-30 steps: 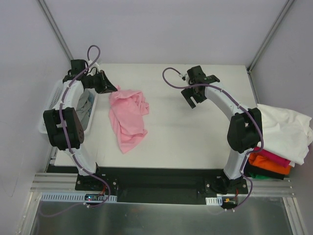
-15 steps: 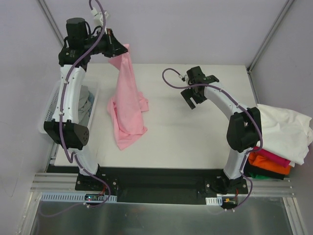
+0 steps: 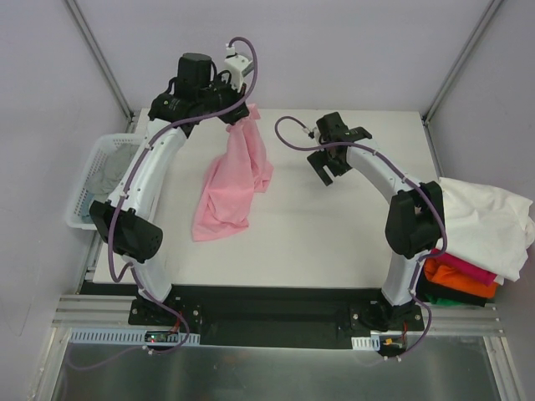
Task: Fold and stack the t-shirts
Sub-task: Move the tshirt to the center of the board
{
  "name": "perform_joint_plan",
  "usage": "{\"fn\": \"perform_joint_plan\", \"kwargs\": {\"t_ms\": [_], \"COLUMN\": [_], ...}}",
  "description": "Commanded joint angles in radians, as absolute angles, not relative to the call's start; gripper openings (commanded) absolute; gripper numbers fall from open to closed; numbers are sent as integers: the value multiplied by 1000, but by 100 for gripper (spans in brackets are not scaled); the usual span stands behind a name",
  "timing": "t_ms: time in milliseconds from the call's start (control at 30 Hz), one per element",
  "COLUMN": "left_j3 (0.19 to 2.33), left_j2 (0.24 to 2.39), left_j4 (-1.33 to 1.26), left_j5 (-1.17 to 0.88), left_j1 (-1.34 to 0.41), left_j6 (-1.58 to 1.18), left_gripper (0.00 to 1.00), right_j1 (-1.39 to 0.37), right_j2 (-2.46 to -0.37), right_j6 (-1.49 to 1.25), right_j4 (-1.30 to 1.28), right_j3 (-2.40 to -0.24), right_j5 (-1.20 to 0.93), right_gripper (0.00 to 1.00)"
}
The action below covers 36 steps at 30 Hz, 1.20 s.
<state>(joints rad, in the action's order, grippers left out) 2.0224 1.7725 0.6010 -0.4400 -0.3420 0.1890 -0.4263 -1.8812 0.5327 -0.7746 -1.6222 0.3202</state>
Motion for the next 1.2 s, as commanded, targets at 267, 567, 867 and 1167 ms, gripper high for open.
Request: {"fn": "perform_joint_plan", "kwargs": {"t_ms": [267, 567, 867, 1167], "left_j3": [2328, 2395, 2290, 2158], "left_j2": [1857, 2000, 2034, 1999], "left_j4": [560, 548, 512, 439], "left_j5": [-128, 120, 173, 216], "left_j1": [-354, -494, -512, -465], "left_j6": [199, 365, 385, 437], "left_gripper": [0, 0, 0, 0], "right_j1": [-428, -428, -510, -712], "right_j2": [-1850, -1850, -1819, -1894], "right_j6": [514, 526, 554, 685], "right_j4": [-793, -799, -827, -816], "right_j3": [-1634, -1634, -1625, -1684], "right_j5": [353, 365, 271, 390], "right_gripper": [97, 97, 97, 97]}}
